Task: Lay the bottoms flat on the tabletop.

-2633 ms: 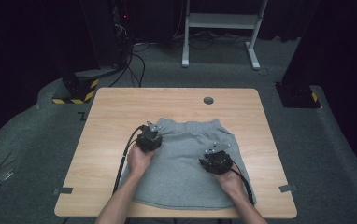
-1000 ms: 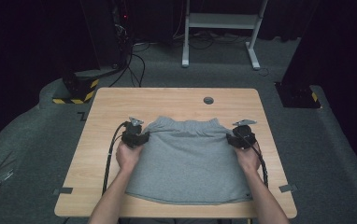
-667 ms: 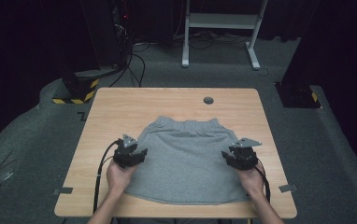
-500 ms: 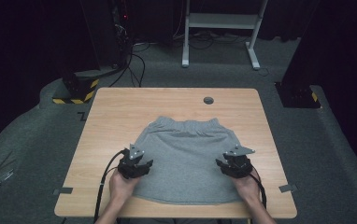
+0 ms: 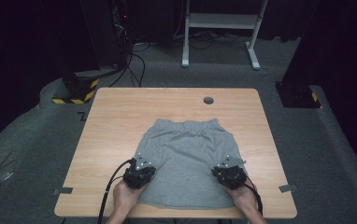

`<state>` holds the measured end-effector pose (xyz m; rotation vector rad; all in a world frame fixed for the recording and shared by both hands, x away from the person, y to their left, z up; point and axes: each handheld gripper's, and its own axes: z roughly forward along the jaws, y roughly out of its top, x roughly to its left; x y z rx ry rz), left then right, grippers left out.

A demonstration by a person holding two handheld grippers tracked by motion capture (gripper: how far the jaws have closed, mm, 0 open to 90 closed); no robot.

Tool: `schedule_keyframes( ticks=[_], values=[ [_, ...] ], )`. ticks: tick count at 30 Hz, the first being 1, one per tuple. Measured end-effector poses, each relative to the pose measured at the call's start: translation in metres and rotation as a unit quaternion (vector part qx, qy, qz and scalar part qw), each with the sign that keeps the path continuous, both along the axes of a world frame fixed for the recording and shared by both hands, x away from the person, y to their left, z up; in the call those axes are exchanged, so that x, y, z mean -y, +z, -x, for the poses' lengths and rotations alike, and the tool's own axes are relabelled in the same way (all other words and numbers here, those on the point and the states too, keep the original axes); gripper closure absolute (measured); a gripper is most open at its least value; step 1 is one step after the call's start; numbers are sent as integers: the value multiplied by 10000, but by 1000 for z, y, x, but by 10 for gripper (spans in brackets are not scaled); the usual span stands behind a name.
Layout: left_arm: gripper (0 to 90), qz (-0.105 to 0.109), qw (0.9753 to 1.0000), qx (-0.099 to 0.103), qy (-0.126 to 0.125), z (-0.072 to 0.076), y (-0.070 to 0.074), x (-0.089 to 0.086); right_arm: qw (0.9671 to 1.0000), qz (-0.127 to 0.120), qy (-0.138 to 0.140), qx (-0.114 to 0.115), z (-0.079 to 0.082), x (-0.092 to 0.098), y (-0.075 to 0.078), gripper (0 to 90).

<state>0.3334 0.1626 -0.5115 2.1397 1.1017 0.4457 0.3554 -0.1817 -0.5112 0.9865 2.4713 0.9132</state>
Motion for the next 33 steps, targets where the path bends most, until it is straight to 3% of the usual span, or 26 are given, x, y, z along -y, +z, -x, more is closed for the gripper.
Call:
schedule_keyframes(
  ticks=[2, 5, 8, 11, 13, 15, 17, 20, 21, 23, 25, 27, 29, 33],
  values=[
    [745, 170, 9999, 11, -13, 2, 2, 2, 9999, -124, 8, 5, 0, -2, 1, 704],
    [573, 181, 9997, 116, -90, 3, 4, 11, 9997, -182, 97, 86, 2, -11, 2, 636],
    [537, 144, 9995, 117, -265, 3, 3, 25, 9993, -223, 268, 141, 2, -25, 1, 624],
    [565, 65, 9991, 8, -425, 1, -3, 35, 9990, -200, 389, 73, 0, -36, -3, 643],
    [646, 145, 9986, 43, -509, 2, -6, 36, 9985, -229, 488, 35, 1, -40, -6, 712],
    [779, 267, 9978, -143, -590, 1, -5, 35, 9980, -214, 590, 9, 4, -42, -5, 791],
    [855, 151, 9973, -165, -703, 4, -4, 36, 9973, -101, 728, 77, 10, -44, -5, 828],
    [865, 207, 9962, -169, -831, 12, -3, 35, 9961, -102, 873, -24, 14, -43, -3, 825],
    [852, 241, 9961, -80, -849, 15, -2, 33, 9957, -97, 916, -23, 15, -42, -3, 814],
    [791, 344, 9971, 161, -653, 18, 4, 23, 9962, -111, 860, 82, 15, -39, -1, 753],
    [710, 421, 9985, 299, -162, 14, 9, 7, 9982, -246, 516, 206, 10, -29, 3, 690],
    [635, 279, 9985, 289, 366, 9, 12, -8, 9991, -331, 67, 246, 1, -13, 7, 675],
    [587, 98, 9968, 257, 752, 4, 11, -22, 9987, -330, -301, 245, -8, 3, 8, 672],
    [570, -223, 9945, 137, 1013, -5, 0, -34, 9978, -161, -633, 140, -17, 22, 0, 674]
  ],
)
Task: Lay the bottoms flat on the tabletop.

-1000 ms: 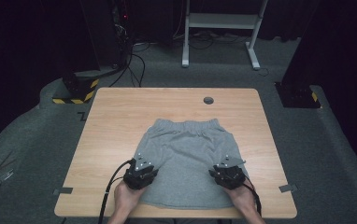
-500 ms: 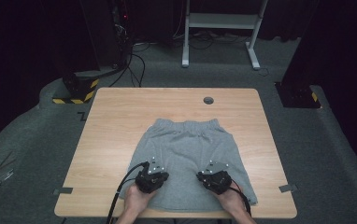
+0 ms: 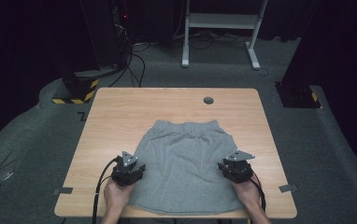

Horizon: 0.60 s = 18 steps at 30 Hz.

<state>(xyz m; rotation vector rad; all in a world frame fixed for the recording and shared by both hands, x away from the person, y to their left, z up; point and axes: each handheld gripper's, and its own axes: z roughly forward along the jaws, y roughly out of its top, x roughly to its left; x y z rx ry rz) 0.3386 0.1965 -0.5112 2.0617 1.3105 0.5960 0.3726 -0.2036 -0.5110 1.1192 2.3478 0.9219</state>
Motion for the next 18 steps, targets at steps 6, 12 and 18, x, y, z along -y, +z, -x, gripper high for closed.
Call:
schedule_keyframes(
  ticks=[6, 12, 18],
  values=[
    [565, 149, 9996, 97, 215, -4, -9, -14, 9999, -139, 38, -14, 2, 7, -7, 664],
    [503, 408, 9991, 96, 98, -6, -4, -11, 9997, -210, 86, -5, 6, 10, -3, 570],
    [449, 500, 9985, 186, -100, -16, 5, -5, 9993, -319, -36, 186, -4, 9, 9, 519]
  ],
)
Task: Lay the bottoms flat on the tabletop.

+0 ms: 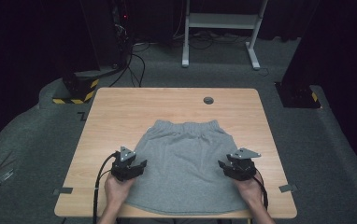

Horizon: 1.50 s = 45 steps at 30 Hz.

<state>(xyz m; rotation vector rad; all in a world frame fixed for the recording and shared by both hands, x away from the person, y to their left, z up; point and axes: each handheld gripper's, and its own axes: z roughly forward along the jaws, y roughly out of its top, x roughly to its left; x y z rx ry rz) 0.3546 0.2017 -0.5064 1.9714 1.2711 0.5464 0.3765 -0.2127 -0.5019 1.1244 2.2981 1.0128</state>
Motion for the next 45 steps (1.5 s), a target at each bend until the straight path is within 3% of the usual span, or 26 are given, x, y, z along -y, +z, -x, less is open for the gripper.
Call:
schedule_keyframes(
  ticks=[4, 8, 12, 14, 21, 31, 45],
  values=[
    [449, 92, 9999, 48, -52, -6, 5, 1, 9998, -115, -69, 172, -4, 3, 5, 508],
    [444, 233, 9997, 55, -54, -8, 9, -1, 9995, -168, -176, 188, -8, 8, 11, 498],
    [438, 413, 9990, 141, -83, -10, 16, -3, 9990, -260, -248, 279, -10, 14, 19, 492],
    [428, 626, 9977, 272, -47, -9, 23, -6, 9980, -423, -331, 343, -12, 19, 27, 484],
    [423, 688, 9967, 437, -24, -7, 36, -13, 9958, -639, -432, 502, -11, 32, 40, 476],
    [421, 752, 9956, 549, 95, -2, 42, -26, 9936, -762, -531, 649, -7, 47, 52, 476],
    [390, 748, 9937, 738, 383, 10, 49, -49, 9901, -894, -711, 814, 2, 67, 57, 473]
  ],
)
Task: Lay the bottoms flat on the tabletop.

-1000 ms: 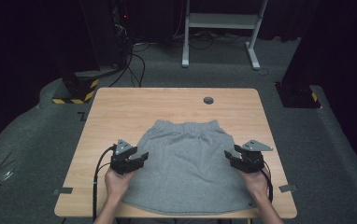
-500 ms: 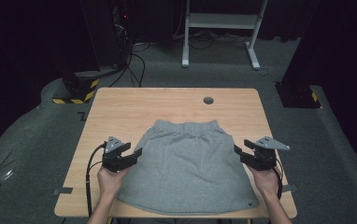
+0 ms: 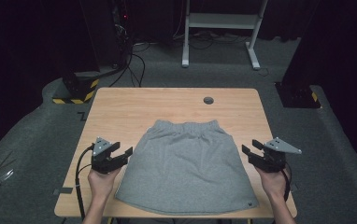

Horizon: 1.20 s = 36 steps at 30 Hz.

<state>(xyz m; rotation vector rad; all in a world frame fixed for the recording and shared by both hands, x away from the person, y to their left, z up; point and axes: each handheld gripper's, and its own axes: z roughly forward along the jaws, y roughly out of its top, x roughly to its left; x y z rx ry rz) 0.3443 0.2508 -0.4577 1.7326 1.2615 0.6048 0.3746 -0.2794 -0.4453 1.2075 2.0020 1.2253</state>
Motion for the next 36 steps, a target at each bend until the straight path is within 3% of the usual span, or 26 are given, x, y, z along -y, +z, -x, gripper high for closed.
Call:
schedule_keyframes(
  ticks=[16, 36],
  values=[
    [378, -4, 9998, -9, 209, 11, -5, -16, 9996, -122, -236, 88, 14, 20, -4, 464],
    [378, -129, 9984, -227, 511, 21, -29, -30, 9980, -55, -610, -181, 25, 40, -31, 470]
  ],
)
